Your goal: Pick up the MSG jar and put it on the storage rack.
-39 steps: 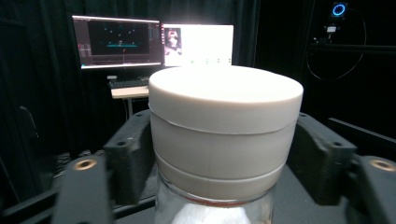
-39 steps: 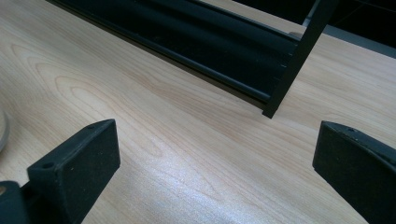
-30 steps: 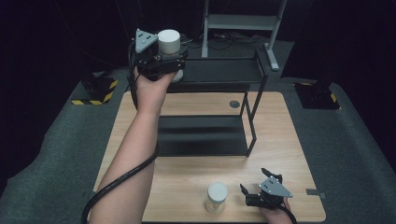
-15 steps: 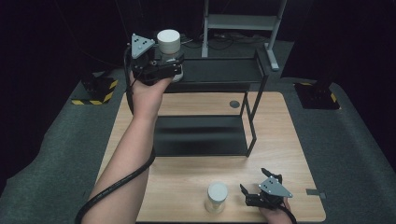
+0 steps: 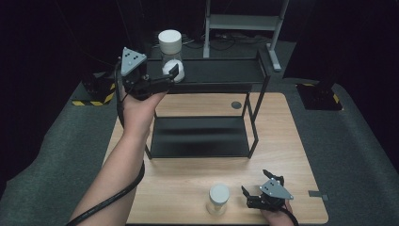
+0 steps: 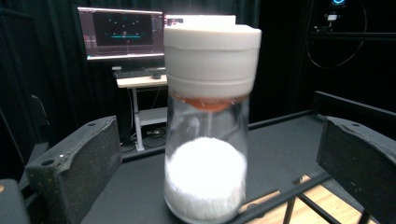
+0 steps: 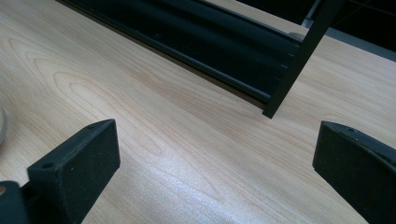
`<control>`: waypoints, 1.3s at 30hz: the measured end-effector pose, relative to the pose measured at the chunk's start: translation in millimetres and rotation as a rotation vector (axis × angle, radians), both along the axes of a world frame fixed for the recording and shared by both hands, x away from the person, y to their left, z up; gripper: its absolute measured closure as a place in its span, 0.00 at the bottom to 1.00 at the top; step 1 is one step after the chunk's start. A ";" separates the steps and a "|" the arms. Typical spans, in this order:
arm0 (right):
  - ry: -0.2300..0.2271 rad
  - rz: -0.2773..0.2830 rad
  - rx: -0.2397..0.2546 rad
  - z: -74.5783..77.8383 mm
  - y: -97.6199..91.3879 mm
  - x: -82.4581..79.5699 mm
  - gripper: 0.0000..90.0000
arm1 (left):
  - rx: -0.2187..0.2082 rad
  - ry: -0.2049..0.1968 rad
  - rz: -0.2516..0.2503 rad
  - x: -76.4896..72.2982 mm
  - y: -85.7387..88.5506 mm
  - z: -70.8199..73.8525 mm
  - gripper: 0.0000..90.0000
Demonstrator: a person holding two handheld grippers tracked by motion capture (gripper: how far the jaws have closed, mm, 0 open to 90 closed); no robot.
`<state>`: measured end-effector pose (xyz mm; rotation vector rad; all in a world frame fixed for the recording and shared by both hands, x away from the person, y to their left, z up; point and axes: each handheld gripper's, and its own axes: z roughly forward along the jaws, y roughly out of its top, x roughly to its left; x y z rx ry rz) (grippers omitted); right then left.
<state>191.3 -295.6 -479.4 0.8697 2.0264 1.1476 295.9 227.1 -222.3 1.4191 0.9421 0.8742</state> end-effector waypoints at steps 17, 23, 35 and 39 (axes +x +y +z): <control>-0.006 0.002 -0.015 0.1 2.2 -0.8 0.00 | 0.043 0.006 -0.043 -45.1 11.3 -36.3 0.00; -0.008 0.003 -0.022 0.1 3.1 -0.9 0.00 | 0.071 0.022 -0.037 -61.3 12.3 -57.1 0.00; -0.012 0.005 -0.035 0.4 4.8 -1.5 0.00 | 0.091 0.078 -0.053 -78.7 16.9 -105.0 0.00; -0.011 0.004 -0.036 0.5 5.1 -1.4 0.00 | 0.108 0.094 -0.068 -84.5 14.0 -124.2 0.00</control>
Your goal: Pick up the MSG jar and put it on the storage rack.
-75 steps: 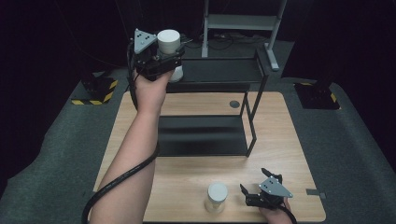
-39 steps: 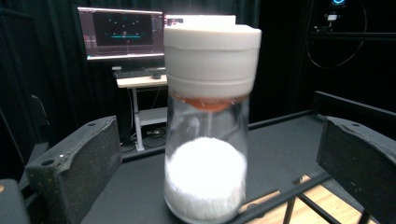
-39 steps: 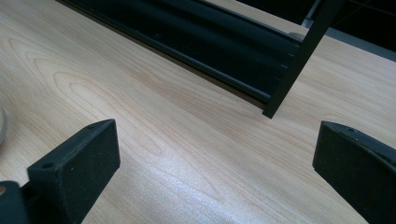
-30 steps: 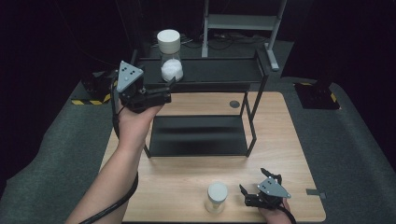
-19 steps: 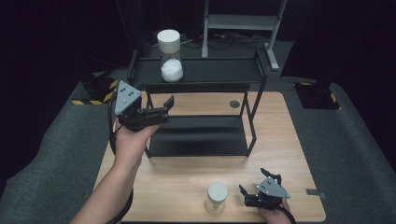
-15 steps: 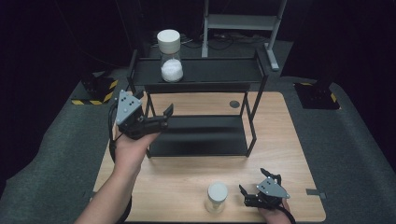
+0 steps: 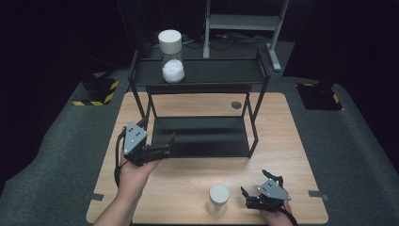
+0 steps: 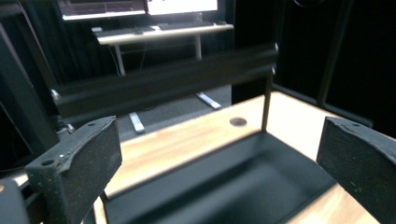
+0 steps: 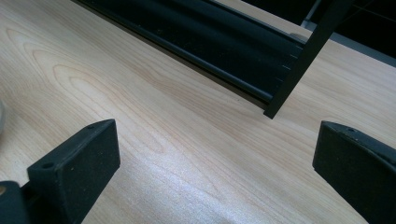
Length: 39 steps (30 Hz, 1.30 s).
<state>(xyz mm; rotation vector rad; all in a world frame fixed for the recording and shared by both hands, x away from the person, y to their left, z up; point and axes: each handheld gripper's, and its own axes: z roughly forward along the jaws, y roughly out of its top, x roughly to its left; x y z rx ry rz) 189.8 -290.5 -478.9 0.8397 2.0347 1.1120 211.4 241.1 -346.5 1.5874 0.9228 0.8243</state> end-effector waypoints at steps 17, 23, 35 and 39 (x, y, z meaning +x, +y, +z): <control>0.000 -0.001 0.002 0.0 -0.1 0.0 0.00 | 0.070 0.178 -0.041 -19.5 -3.5 -85.9 0.00; 0.001 -0.004 -0.001 0.2 0.7 -0.2 0.00 | 0.098 0.258 -0.013 -21.7 3.2 -110.6 0.00; 0.005 -0.004 -0.008 0.9 1.7 0.7 0.00 | 0.340 0.287 -0.037 -21.8 -14.8 -118.8 0.01; 0.005 0.004 0.021 -0.5 -3.6 0.9 0.00 | 0.372 0.257 -0.027 -27.6 -20.4 -121.1 0.01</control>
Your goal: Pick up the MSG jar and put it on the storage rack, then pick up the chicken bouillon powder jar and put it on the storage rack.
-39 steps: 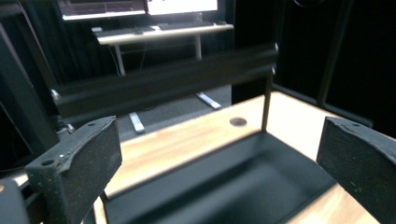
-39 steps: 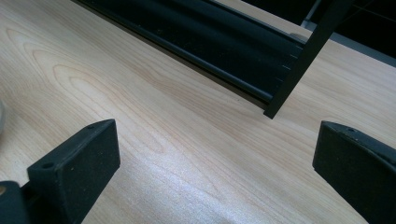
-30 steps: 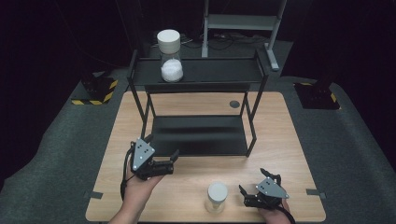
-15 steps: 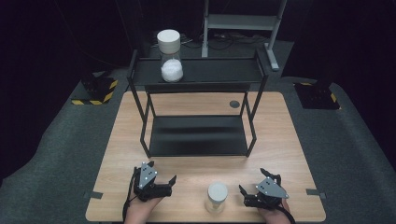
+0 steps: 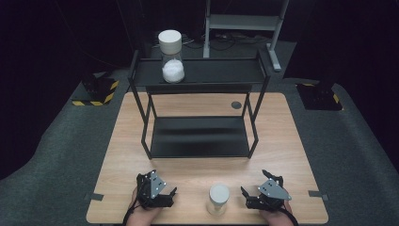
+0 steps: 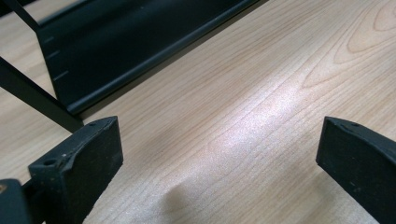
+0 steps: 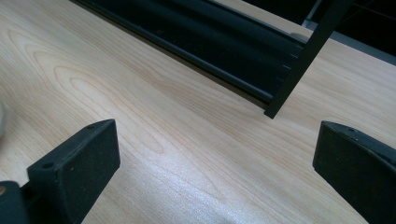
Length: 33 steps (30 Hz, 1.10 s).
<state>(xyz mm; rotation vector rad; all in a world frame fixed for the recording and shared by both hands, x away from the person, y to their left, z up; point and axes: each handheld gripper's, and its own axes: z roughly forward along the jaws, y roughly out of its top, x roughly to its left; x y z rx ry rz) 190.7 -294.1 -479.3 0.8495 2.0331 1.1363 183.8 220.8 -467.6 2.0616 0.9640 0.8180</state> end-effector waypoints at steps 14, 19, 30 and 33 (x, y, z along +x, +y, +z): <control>-0.021 -0.022 0.023 -1.5 -2.0 -4.6 0.00 | -0.029 0.040 -0.012 5.8 7.8 3.4 0.01; -0.055 -0.018 0.063 -0.4 -7.1 -9.5 0.00 | -0.023 0.043 -0.015 5.1 8.8 3.7 0.01; -0.060 0.006 0.126 17.1 -9.4 -15.9 0.00 | -0.044 0.050 -0.016 6.2 12.4 3.7 0.01; -0.079 0.023 0.141 23.1 -7.6 -20.3 0.00 | -0.049 0.056 -0.016 7.1 13.5 4.2 0.01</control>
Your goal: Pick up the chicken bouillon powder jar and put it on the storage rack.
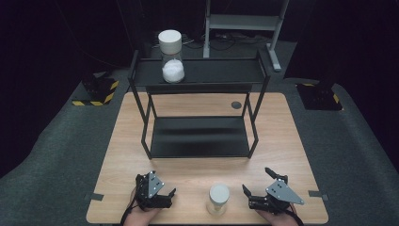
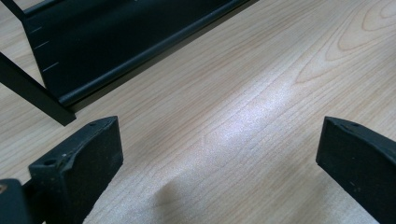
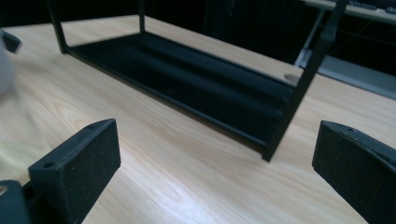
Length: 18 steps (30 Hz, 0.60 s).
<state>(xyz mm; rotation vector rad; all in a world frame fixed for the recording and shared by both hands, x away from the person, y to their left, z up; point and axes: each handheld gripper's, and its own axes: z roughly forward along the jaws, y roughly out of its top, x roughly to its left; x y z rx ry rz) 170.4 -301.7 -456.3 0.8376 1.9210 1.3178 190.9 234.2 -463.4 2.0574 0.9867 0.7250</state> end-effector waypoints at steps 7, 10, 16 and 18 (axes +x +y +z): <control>-0.035 0.032 0.049 11.3 2.6 -8.7 0.00 | 0.003 -0.001 -0.008 0.1 0.0 -0.2 0.01; -0.042 0.056 0.073 16.1 3.8 -11.8 0.00 | 0.008 -0.001 -0.014 0.2 -0.4 0.0 0.01; -0.065 0.101 0.116 24.5 9.2 -18.9 0.00 | 0.014 0.005 -0.020 1.5 -0.6 0.9 0.01; -0.067 0.117 0.124 26.1 11.1 -20.0 0.00 | 0.009 0.004 -0.019 1.5 0.2 0.7 0.01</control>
